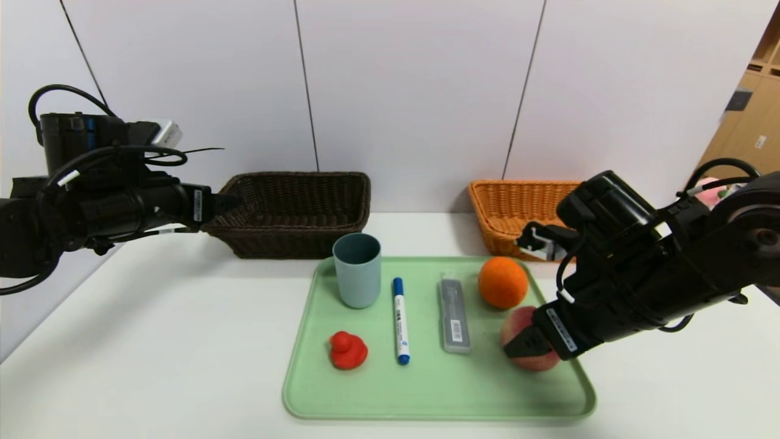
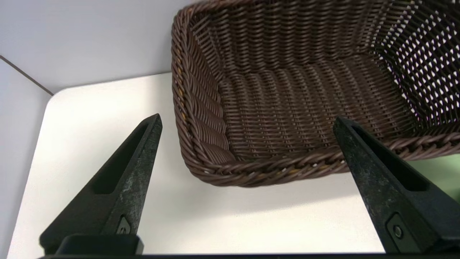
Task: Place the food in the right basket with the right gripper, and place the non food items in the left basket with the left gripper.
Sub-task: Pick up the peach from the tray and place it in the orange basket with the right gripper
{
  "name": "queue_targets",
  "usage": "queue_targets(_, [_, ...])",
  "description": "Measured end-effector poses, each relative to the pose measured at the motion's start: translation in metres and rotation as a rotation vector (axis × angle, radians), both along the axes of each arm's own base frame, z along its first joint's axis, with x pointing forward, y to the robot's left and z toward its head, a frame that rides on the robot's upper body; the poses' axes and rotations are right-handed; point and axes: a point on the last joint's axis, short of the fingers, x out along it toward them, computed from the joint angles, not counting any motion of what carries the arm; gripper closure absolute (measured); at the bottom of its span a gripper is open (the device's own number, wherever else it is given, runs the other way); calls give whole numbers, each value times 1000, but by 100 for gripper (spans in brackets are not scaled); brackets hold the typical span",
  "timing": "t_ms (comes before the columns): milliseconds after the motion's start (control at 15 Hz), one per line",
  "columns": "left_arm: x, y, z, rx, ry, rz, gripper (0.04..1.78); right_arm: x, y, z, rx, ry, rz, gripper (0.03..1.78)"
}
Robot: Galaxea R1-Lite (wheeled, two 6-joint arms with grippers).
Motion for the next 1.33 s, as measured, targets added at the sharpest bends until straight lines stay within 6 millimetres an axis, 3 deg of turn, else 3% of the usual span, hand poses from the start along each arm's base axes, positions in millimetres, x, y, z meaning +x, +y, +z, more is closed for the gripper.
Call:
queue_targets(1000, [11, 1, -11, 24, -32, 26, 13, 23, 9, -34, -41, 2, 2, 10])
queue_targets(1200, [12, 1, -13, 26, -27, 30, 13, 24, 10, -36, -47, 6, 10, 54])
queue_targets(1333, [12, 1, -12, 26, -27, 30, 13, 24, 10, -37, -49, 8, 12, 65])
